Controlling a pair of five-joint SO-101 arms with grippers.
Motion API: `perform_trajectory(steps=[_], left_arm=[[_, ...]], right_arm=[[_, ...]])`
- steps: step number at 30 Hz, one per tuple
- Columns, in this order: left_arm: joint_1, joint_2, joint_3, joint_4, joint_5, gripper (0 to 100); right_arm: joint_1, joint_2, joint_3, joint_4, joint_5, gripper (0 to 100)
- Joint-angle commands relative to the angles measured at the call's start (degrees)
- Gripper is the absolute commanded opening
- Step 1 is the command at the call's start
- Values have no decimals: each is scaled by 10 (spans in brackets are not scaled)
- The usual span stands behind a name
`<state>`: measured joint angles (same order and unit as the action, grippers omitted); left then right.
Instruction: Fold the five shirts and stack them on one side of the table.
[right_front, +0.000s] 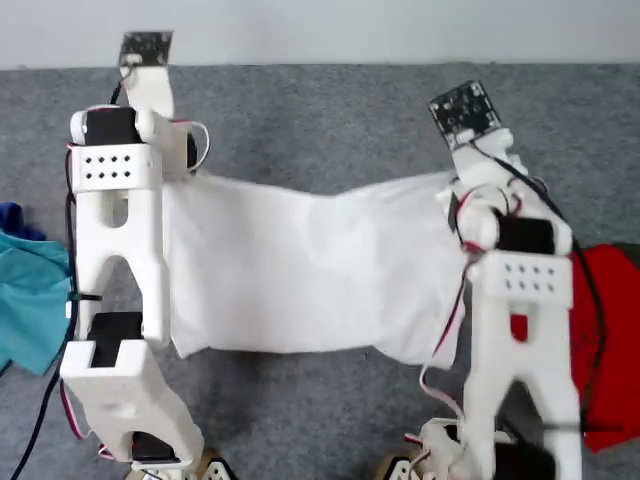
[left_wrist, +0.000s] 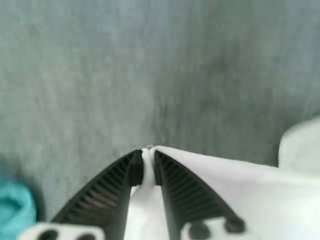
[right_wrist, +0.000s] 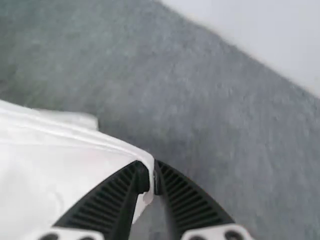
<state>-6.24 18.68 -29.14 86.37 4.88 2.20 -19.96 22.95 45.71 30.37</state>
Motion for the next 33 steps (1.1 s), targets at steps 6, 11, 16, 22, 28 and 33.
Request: perform_trajectory(steps=[6, 11, 16, 22, 28, 33], left_arm=[[-4, 106, -90, -236, 31, 13], [0, 129, -305, -262, 31, 13], [-2, 130, -515, -253, 30, 13], [-4, 135, -639, -123, 27, 13], [-4, 156, -632, 46, 17, 13], [-18, 200, -617, 143, -43, 13]], right_arm=[[9, 291, -273, -143, -4, 10], [4, 428, -700, 1, -7, 10], [4, 518, -1122, 115, -16, 10], [20, 410, -1142, 190, -48, 10], [21, 377, -1080, 323, -44, 10], [22, 378, -1030, 482, -23, 10]])
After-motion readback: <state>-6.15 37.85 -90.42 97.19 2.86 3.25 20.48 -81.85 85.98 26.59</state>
